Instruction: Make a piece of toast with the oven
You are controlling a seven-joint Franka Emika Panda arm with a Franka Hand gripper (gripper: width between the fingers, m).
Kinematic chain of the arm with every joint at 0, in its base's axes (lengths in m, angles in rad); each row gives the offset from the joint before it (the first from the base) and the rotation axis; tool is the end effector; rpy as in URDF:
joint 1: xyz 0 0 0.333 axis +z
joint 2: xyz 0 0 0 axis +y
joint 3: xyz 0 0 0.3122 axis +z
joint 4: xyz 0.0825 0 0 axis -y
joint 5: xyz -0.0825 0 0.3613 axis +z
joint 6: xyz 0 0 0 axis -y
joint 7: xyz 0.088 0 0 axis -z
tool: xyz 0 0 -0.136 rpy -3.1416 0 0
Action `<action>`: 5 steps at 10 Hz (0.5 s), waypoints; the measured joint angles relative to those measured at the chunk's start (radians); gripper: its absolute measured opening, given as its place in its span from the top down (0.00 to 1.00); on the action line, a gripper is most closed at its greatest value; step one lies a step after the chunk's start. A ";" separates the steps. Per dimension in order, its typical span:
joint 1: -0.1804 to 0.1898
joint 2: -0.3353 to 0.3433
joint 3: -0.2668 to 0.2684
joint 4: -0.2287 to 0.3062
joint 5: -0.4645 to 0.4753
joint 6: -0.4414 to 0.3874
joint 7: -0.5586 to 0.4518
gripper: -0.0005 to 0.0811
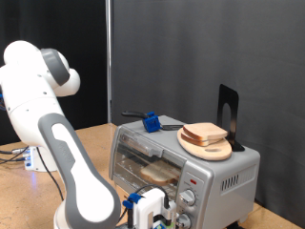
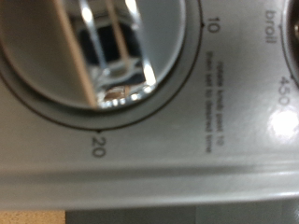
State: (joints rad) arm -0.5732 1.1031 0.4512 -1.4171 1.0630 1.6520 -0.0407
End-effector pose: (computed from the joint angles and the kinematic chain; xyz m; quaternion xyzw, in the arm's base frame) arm 0.6464 -0.0199 0.1291 -0.6505 0.2729 0.2608 0.6590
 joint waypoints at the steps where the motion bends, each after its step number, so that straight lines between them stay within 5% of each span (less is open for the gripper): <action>1: 0.000 0.000 0.001 0.002 -0.002 -0.007 -0.018 0.99; 3: 0.000 0.000 0.001 0.003 -0.005 -0.006 -0.067 0.65; 4: 0.000 -0.002 0.001 0.002 -0.007 0.009 -0.102 0.65; 5: 0.000 -0.007 0.001 -0.004 -0.007 0.031 -0.137 0.47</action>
State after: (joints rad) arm -0.5731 1.0958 0.4522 -1.4214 1.0556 1.6833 -0.1772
